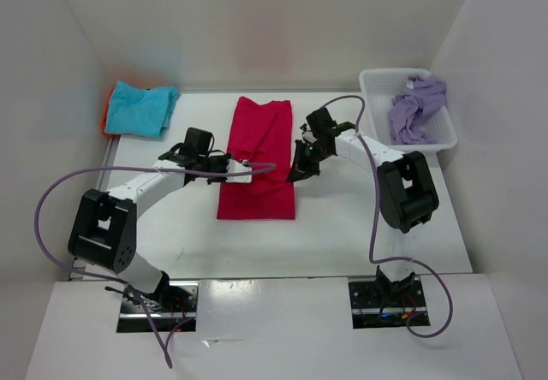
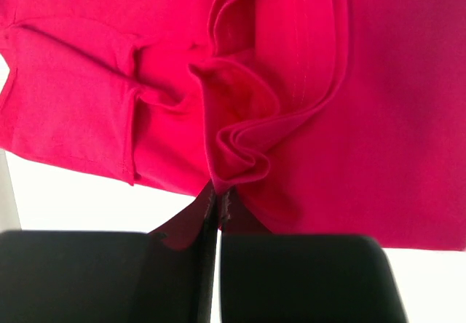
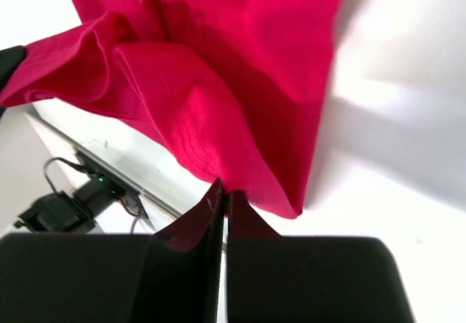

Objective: Fold and stack the t-shirts
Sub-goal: Fold the folded rectangular tshirt in 1/3 of the way, then grab one side of the 2/3 rectangular tshirt with both arms, then fold the long partially folded tshirt into a neat square

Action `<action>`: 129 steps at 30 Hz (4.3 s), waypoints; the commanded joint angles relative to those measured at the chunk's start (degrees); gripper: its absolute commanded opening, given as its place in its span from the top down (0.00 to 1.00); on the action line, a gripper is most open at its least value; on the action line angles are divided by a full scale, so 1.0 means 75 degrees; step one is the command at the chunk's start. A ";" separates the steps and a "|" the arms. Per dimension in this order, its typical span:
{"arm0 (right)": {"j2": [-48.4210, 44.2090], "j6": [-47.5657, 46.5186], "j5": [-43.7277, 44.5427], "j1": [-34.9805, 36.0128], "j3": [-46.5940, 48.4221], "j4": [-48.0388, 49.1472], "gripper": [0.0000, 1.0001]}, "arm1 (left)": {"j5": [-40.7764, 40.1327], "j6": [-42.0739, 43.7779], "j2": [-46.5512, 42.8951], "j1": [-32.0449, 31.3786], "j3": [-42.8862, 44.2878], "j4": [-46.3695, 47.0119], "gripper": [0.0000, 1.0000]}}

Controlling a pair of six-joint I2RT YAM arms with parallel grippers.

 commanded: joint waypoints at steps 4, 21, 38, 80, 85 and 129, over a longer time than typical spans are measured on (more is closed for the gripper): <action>0.0718 -0.0594 -0.0651 -0.0362 0.0946 -0.0194 1.00 | 0.0235 -0.0094 0.0596 0.0226 0.0393 0.1102 1.00; 0.1401 -0.0841 -0.0757 -0.1053 0.2061 -0.0218 0.44 | -0.0794 -0.0210 0.1511 0.0226 0.0322 0.2227 0.75; -0.0047 -0.1029 0.1377 0.1208 0.0290 0.0661 1.00 | -0.2835 -0.2483 0.0657 0.0414 0.0628 0.1093 0.50; -0.1110 0.0318 0.2139 0.0646 -0.1631 0.1000 0.27 | -0.2130 0.1184 -0.0623 -0.1449 -0.2033 0.0034 0.18; -0.0852 0.0471 0.1741 0.0646 -0.1888 0.1410 0.22 | -0.2296 0.0973 -0.0470 -0.1520 -0.2139 0.0470 0.31; -0.4178 0.1911 0.0547 0.2179 -0.3704 -0.1142 1.00 | -0.1325 -0.1008 -0.3023 -0.2750 -0.0371 -0.5621 1.00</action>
